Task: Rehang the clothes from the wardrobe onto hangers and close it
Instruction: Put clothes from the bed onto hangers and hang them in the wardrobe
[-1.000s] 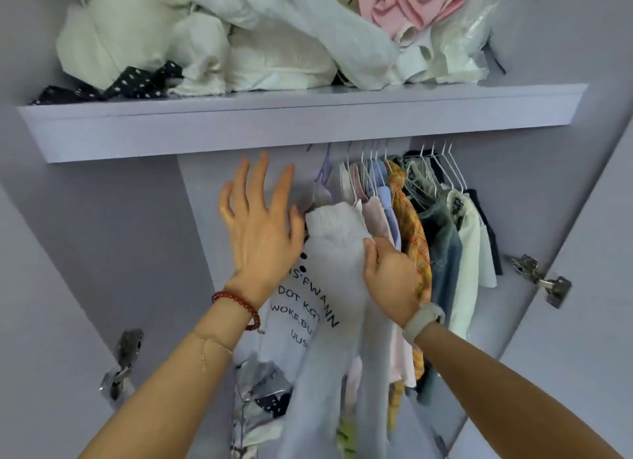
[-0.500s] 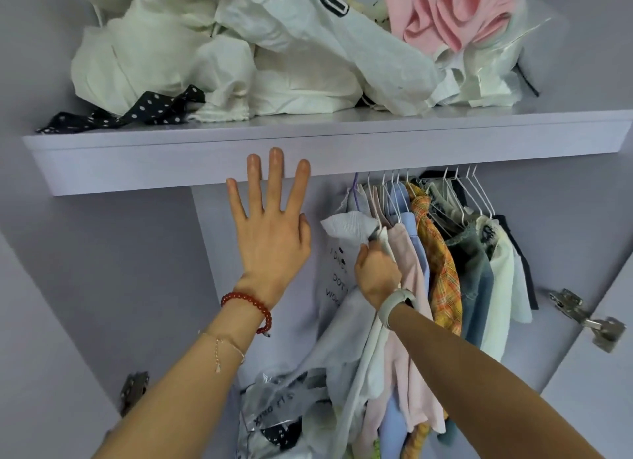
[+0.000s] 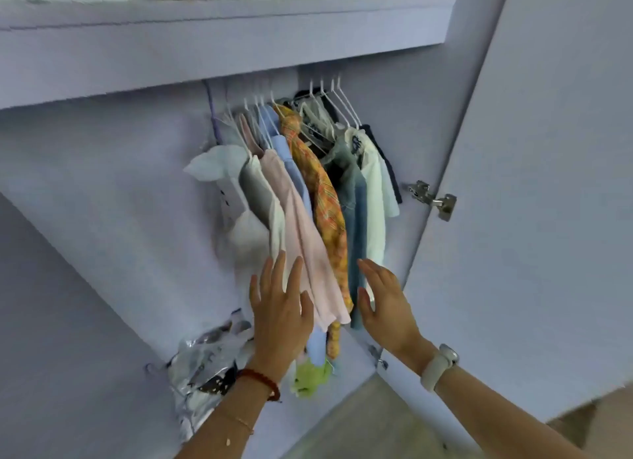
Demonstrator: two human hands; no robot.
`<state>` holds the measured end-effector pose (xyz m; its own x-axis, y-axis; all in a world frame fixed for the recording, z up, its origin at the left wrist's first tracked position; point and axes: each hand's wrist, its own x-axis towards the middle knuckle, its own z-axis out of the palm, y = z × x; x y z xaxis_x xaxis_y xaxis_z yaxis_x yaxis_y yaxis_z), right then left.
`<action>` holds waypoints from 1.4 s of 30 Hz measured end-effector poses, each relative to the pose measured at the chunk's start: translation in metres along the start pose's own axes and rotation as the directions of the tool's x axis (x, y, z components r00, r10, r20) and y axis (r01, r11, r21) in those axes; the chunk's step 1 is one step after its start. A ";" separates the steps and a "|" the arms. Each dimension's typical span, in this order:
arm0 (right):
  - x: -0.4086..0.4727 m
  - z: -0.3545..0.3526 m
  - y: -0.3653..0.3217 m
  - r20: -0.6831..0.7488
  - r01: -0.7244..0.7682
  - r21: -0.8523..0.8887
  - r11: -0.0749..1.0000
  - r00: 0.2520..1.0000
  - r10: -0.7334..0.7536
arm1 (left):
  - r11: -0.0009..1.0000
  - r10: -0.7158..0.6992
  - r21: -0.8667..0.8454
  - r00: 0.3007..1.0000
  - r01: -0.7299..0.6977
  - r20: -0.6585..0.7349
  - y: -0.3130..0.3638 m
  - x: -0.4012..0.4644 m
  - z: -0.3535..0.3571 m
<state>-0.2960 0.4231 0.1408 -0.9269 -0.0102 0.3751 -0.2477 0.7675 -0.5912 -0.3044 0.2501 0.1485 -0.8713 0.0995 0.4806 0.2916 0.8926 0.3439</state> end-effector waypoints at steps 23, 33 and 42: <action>-0.564 -0.330 0.315 -0.488 -0.951 0.308 -0.034 -0.189 0.852 | 0.415 0.806 -0.711 -0.135 -0.568 0.577 0.587 -0.283 0.254; -0.742 -0.387 0.395 -0.371 -0.801 0.480 -0.357 -0.555 0.745 | 0.203 0.621 -0.571 -0.346 -0.796 0.703 0.680 -0.426 0.324; -0.812 -0.392 0.440 -0.126 -0.613 0.627 -0.481 -0.689 0.714 | 0.120 0.546 -0.498 -0.361 -0.859 0.756 0.668 -0.445 0.355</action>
<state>0.4579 1.0200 -0.1437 0.4970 0.6355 -0.5908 0.5105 -0.7647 -0.3931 0.1379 0.9587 -0.1222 0.1759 0.7839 -0.5955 0.9799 -0.1972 0.0299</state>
